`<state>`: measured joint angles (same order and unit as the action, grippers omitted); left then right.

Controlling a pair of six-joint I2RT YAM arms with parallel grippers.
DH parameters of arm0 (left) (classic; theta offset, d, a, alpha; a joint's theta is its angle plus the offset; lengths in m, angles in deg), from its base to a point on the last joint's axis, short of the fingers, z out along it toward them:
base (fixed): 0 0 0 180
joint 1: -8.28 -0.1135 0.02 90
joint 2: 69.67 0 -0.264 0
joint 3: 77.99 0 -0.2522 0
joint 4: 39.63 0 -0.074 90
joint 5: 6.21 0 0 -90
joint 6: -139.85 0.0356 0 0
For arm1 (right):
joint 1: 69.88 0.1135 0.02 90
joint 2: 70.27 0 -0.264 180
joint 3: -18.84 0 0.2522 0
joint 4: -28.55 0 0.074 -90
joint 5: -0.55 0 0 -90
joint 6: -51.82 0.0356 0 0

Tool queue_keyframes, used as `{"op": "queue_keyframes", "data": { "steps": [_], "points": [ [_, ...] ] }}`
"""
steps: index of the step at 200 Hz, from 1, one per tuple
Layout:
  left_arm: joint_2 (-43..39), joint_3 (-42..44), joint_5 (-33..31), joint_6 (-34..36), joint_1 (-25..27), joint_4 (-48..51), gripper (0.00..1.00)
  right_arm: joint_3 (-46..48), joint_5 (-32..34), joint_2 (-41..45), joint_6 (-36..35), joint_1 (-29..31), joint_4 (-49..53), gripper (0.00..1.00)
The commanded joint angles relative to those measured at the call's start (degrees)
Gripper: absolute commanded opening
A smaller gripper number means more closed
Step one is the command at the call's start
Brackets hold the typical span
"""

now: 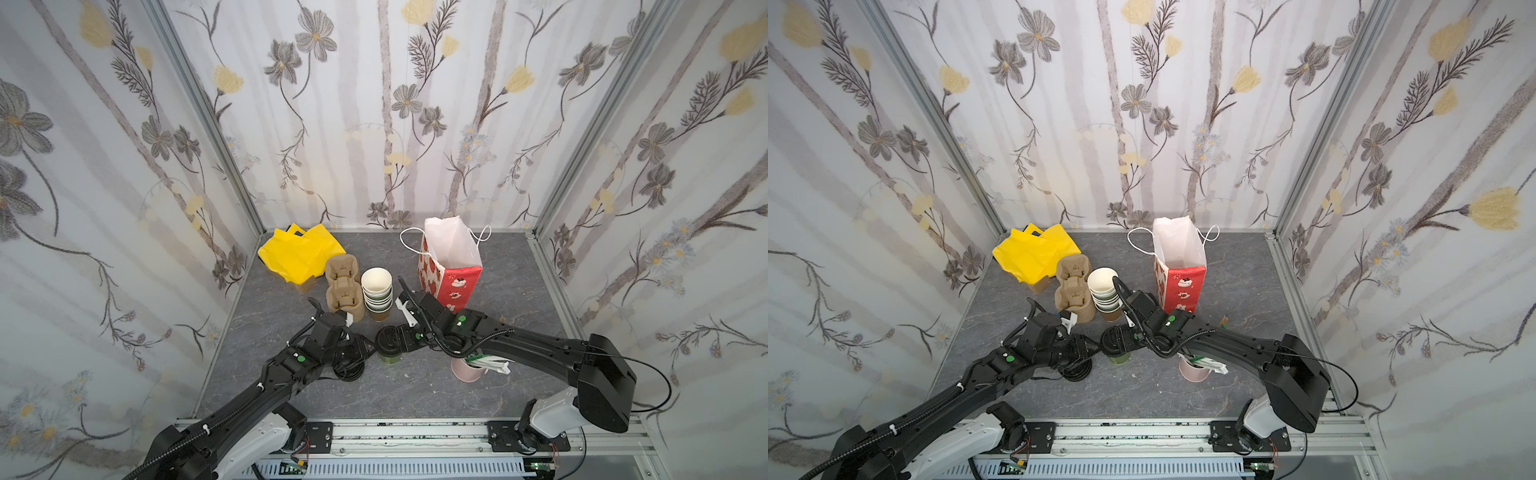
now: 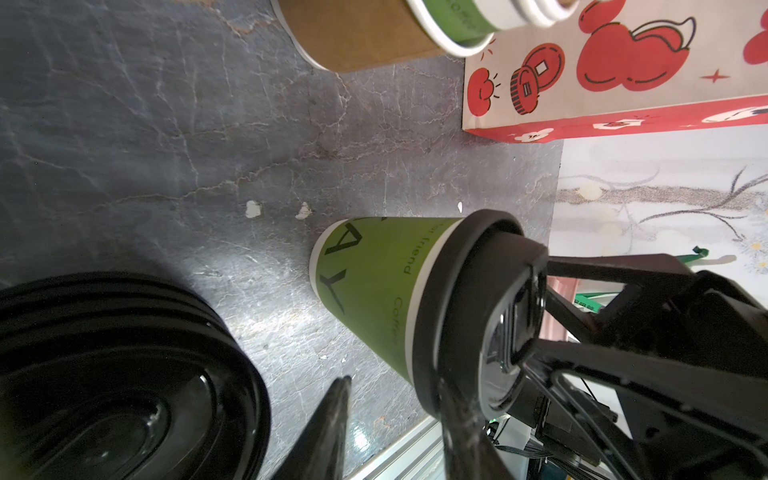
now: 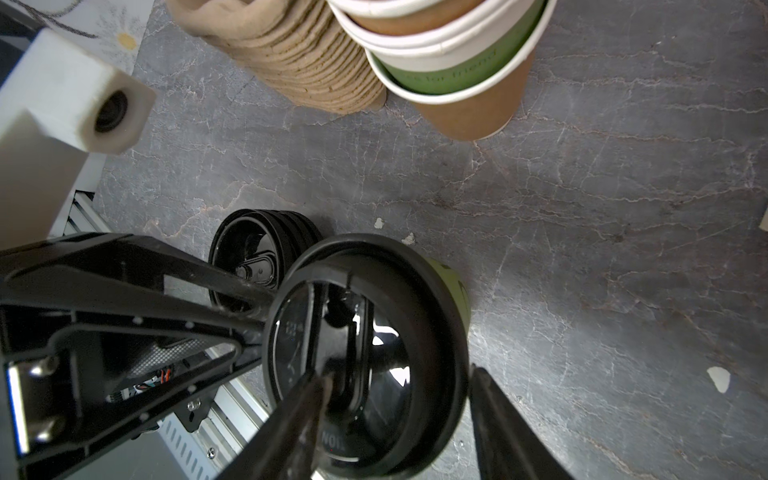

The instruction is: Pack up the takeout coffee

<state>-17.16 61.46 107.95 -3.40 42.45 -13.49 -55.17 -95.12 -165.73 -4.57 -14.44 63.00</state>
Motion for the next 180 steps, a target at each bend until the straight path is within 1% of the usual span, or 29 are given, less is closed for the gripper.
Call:
{"op": "queue_keyframes", "data": {
  "steps": [1, 62, 81, 97, 119, 124, 141, 180],
  "points": [
    [0.3, 0.1, -0.3, 0.6, 0.0, -1.2, 0.36, 0.5, 0.8, -0.5, 0.4, 0.3, -0.7, 0.57],
    [0.1, 1.1, -0.6, 0.6, 0.0, -1.2, 0.35, -0.6, 0.7, -0.7, 0.4, 0.5, -0.1, 0.57],
    [0.2, 0.5, -0.6, 0.7, -0.1, -1.2, 0.39, -0.7, 1.1, 0.3, 0.6, 0.5, -0.4, 0.57],
    [-0.2, -0.1, -0.7, 0.7, 0.0, -1.2, 0.44, -0.7, 1.5, 1.9, 0.7, 0.4, -1.2, 0.62],
    [-1.6, -0.6, -1.0, 0.5, 0.0, -1.2, 0.46, -0.1, 1.3, 3.7, 0.8, 0.1, -3.2, 0.65],
    [-2.1, -0.8, -1.2, 0.4, 0.0, -1.2, 0.46, -0.1, 1.2, 5.5, 0.7, 0.1, -3.5, 0.66],
    [-3.2, -1.0, -1.2, 0.4, 0.0, -1.1, 0.46, 0.0, 1.5, 7.3, 0.2, 0.0, -3.9, 0.67],
    [-5.4, -0.8, -2.1, -0.4, 0.0, -1.1, 0.48, 2.6, 5.2, 12.8, -0.2, -0.6, -6.5, 0.67]
  ]
}}
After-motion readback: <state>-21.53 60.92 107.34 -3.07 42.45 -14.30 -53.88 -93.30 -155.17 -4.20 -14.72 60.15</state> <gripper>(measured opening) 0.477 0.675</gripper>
